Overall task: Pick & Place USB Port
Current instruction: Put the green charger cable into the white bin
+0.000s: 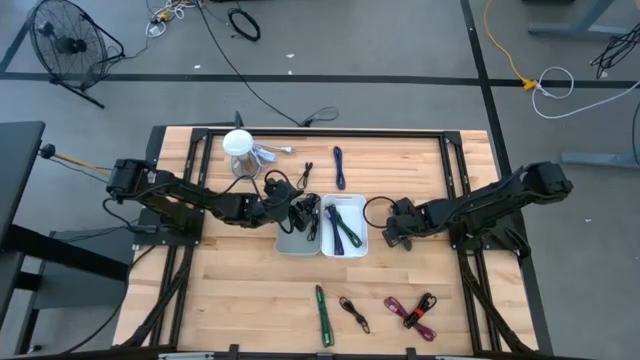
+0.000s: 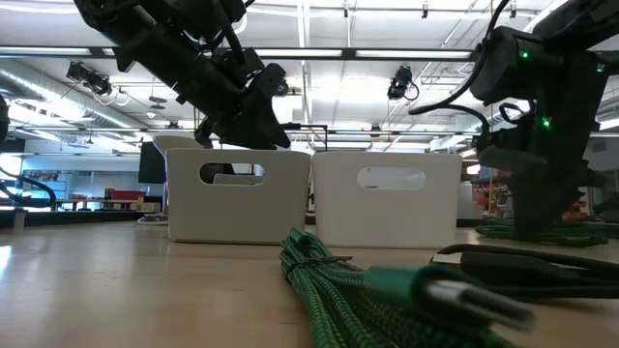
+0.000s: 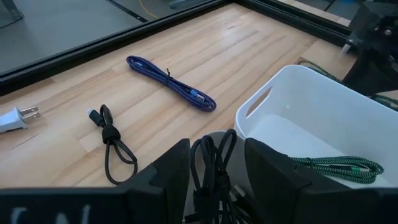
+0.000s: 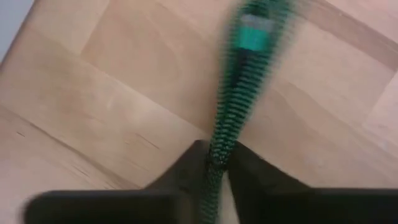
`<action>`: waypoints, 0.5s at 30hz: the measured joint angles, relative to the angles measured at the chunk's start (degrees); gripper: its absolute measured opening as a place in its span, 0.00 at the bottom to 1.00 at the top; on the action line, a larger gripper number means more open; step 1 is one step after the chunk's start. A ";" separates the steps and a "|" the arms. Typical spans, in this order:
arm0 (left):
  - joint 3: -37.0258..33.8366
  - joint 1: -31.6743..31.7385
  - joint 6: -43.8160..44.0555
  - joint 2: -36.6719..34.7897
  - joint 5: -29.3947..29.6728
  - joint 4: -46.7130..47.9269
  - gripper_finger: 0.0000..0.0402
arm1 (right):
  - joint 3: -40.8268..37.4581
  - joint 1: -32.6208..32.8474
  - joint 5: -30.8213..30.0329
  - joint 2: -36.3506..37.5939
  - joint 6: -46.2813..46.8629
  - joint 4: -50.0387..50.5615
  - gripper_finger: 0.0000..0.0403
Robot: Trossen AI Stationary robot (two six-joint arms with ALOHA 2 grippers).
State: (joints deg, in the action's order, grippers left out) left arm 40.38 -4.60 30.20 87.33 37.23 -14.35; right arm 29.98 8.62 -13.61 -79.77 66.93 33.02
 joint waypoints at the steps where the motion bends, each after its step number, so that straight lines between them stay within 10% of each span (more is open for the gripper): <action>1: 0.00 -0.02 0.00 0.00 0.00 0.00 0.39 | 0.00 -0.02 0.00 0.00 -0.03 0.00 0.11; 15: 0.00 -0.02 0.12 0.00 -0.02 -0.02 0.39 | 7.76 -0.30 -6.60 7.42 -7.02 7.39 0.03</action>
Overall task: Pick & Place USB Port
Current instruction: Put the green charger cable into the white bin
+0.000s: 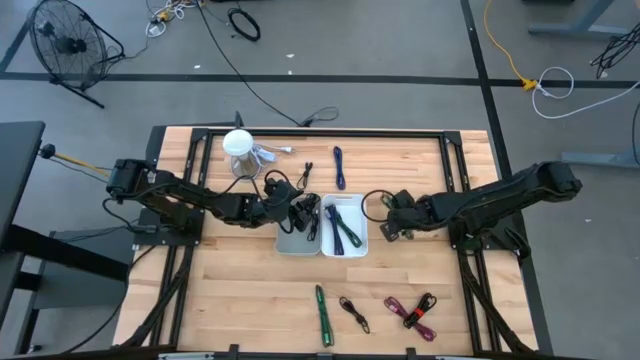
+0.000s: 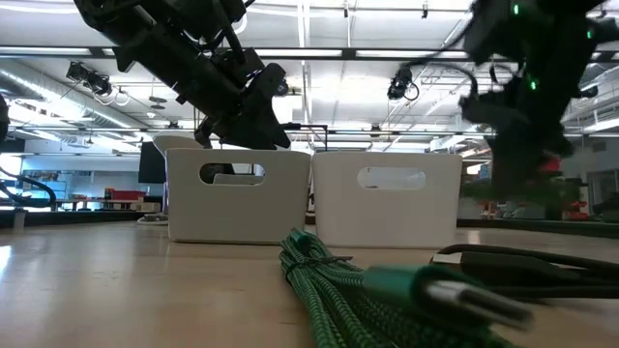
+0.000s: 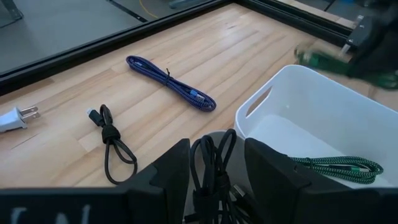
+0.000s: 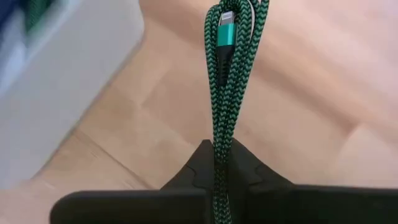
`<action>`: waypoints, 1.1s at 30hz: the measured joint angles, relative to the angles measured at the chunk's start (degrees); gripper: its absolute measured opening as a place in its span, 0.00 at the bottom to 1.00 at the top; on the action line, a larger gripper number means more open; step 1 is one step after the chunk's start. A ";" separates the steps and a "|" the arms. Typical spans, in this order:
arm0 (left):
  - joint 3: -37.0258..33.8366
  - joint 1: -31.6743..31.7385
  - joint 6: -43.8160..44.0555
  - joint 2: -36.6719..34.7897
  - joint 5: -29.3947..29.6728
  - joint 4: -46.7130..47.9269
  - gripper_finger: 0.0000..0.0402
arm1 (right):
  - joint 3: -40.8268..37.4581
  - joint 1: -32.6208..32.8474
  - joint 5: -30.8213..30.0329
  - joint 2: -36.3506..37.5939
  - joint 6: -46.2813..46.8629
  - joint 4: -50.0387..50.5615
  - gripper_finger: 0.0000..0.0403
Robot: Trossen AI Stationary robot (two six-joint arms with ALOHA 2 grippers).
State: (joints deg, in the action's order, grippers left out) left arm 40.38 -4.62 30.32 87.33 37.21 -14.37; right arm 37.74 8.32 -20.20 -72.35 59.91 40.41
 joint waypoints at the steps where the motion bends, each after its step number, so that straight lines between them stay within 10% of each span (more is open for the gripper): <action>1: 0.00 0.00 -0.01 0.00 0.00 0.02 0.39 | 1.22 0.00 -1.07 0.90 -1.01 1.19 0.03; 14: 0.00 0.00 0.01 0.00 0.00 0.00 0.39 | 10.07 2.93 -3.30 2.42 -20.59 -23.53 0.03; 33: -0.02 -0.08 -0.12 0.00 0.00 0.02 0.39 | 10.07 8.43 -12.49 -12.42 -13.78 -38.68 0.03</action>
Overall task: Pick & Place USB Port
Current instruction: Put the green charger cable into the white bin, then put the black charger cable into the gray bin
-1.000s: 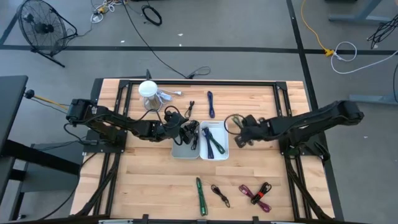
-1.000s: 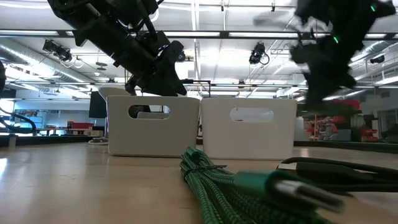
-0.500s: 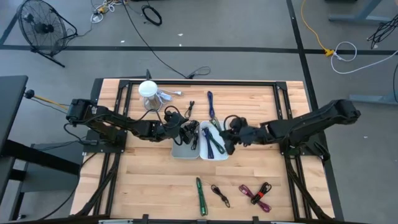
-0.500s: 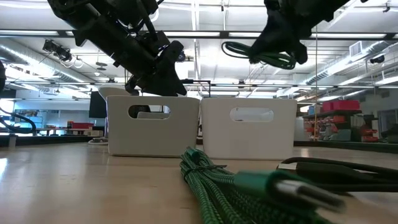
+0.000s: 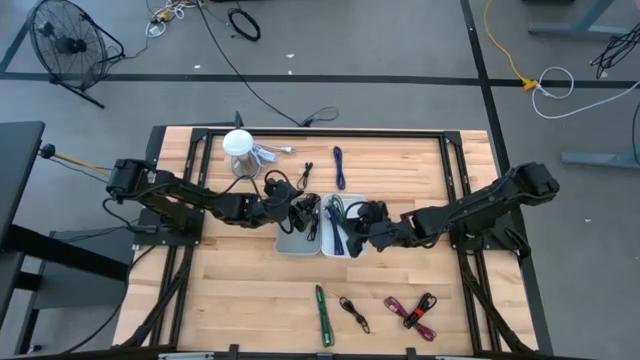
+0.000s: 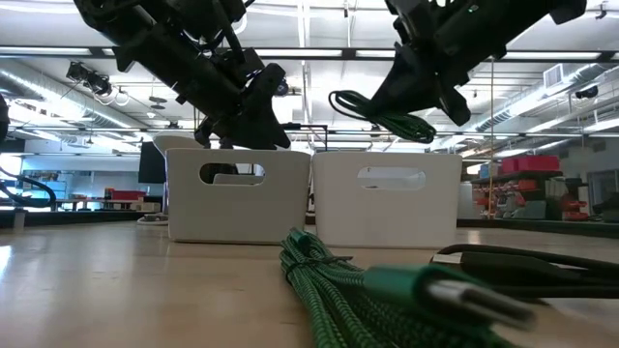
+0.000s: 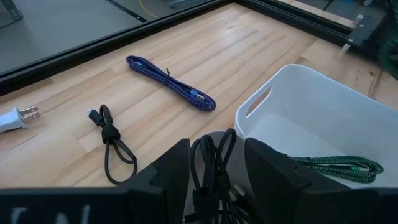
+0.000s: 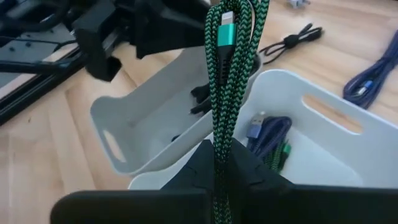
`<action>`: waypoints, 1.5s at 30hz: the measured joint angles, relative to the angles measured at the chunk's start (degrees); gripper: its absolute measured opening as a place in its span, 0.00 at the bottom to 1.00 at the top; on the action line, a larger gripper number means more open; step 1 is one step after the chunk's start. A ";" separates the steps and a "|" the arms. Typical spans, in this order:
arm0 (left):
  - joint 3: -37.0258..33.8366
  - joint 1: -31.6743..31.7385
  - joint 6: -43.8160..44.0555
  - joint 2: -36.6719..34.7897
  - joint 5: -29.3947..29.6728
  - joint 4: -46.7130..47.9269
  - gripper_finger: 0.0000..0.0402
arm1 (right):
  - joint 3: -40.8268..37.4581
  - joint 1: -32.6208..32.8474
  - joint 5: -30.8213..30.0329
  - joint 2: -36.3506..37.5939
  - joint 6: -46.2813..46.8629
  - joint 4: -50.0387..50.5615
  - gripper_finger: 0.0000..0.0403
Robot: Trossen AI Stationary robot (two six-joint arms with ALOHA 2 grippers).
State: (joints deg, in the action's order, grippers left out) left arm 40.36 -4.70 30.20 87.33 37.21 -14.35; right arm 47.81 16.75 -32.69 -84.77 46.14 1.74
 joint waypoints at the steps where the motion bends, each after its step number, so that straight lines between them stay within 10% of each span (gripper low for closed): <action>1: 0.00 -0.01 0.00 0.00 0.00 0.00 0.39 | 0.00 0.07 -0.32 0.00 0.14 0.02 0.03; 45: 0.00 -0.01 0.02 0.00 0.00 0.00 0.39 | 0.00 2.15 -1.71 -0.37 -2.16 2.19 0.18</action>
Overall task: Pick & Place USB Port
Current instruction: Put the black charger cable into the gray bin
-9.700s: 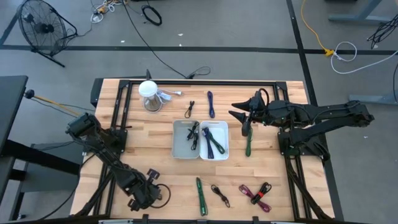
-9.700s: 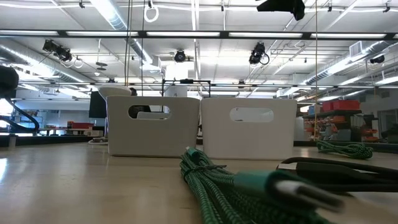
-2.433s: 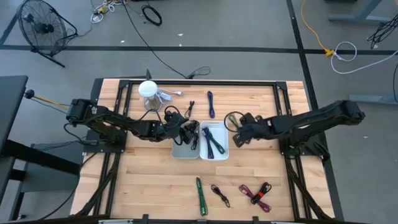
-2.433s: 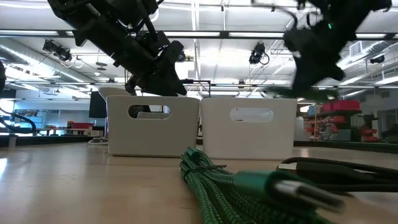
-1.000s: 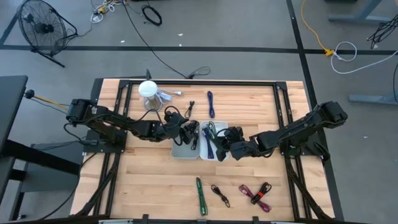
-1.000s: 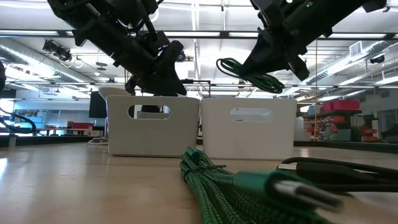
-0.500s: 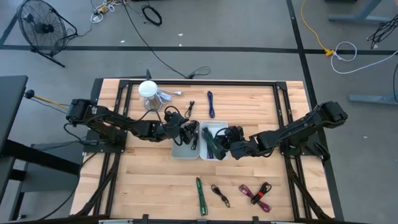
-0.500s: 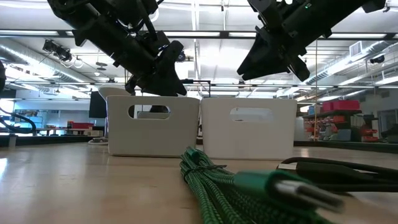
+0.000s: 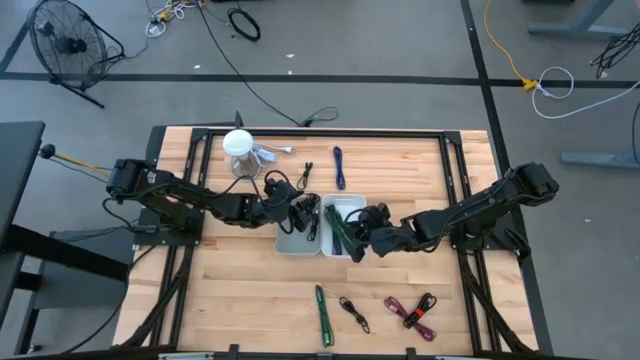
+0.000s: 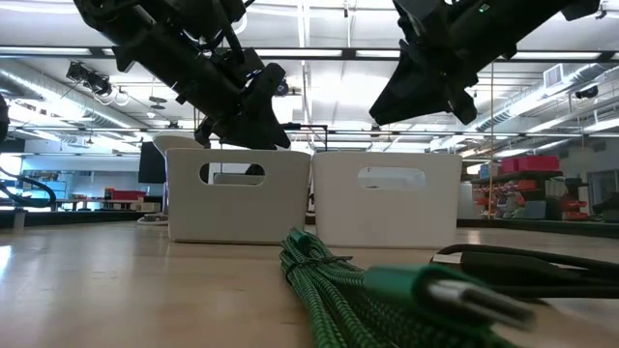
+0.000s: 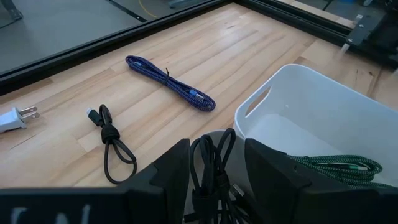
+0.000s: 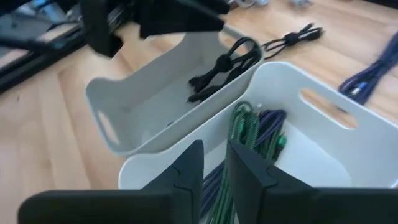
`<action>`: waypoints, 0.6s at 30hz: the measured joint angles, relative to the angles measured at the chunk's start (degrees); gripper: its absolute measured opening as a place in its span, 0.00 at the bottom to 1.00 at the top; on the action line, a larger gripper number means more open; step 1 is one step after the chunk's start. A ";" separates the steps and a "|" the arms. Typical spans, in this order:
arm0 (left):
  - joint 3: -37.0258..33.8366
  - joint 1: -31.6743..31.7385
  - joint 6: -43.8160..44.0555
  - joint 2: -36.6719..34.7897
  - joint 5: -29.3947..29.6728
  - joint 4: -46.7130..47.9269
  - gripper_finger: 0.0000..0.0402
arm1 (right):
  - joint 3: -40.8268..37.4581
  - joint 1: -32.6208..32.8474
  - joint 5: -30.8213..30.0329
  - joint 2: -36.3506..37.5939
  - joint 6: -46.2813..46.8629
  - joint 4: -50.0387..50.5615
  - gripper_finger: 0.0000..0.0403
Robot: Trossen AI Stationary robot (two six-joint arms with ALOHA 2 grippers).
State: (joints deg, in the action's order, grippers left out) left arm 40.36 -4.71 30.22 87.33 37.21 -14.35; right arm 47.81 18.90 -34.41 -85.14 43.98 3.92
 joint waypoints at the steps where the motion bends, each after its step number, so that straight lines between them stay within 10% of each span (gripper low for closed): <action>1: 0.00 0.00 0.00 0.00 0.00 -0.02 0.39 | 0.00 -0.03 0.73 0.02 -0.71 0.02 0.18; 18: 0.00 -0.01 0.06 0.00 -0.40 -0.01 0.39 | 0.02 2.64 42.09 4.35 -5.29 4.91 0.23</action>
State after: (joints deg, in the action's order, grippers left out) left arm 40.36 -4.72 30.28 87.33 36.81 -14.36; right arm 47.83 21.55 7.68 -80.79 38.69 8.83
